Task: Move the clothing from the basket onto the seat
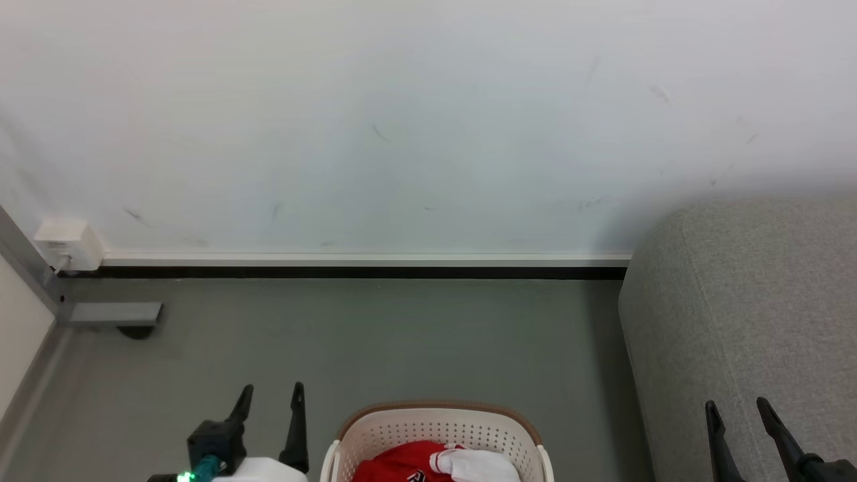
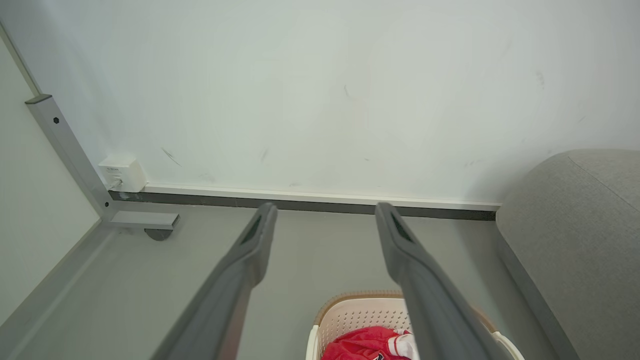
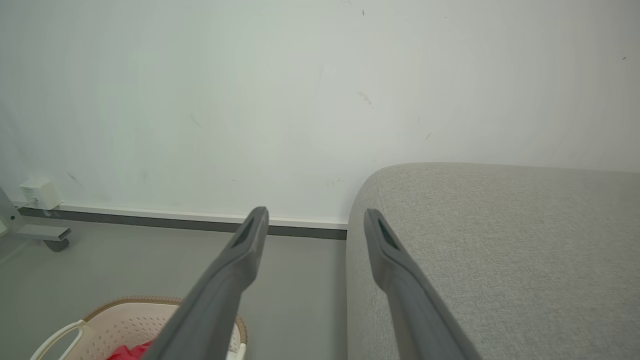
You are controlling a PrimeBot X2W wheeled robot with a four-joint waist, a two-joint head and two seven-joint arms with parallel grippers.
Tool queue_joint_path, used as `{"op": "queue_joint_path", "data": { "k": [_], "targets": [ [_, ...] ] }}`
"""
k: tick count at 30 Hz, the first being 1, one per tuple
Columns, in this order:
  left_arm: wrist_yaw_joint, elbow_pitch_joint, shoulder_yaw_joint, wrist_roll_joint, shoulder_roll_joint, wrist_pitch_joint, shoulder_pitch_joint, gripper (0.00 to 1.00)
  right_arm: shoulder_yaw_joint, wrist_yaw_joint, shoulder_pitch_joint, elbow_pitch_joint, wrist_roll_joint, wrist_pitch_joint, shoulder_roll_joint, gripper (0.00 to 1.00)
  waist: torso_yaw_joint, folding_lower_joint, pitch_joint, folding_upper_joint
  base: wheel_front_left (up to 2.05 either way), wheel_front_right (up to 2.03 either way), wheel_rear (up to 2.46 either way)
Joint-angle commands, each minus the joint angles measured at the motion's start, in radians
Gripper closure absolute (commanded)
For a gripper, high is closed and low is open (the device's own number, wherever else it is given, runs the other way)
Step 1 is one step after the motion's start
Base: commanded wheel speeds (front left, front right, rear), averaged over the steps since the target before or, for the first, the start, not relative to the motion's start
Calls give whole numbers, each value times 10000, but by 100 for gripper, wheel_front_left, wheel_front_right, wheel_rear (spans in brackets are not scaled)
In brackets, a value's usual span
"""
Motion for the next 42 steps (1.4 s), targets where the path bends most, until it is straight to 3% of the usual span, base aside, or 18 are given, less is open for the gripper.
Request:
{"op": "queue_joint_path", "data": {
  "k": [1, 42],
  "targets": [
    [-10, 21, 18, 87, 71, -23, 93, 0, -42, -24, 51, 43, 25, -38, -102, 0, 16, 0, 10, 0, 0, 0, 0],
    [5, 66, 46, -170, 67, -17, -203, 0, -108, -24, -339, -34, 219, -38, -88, 0, -26, 0, 528, 0, 0, 0, 0]
  ]
}}
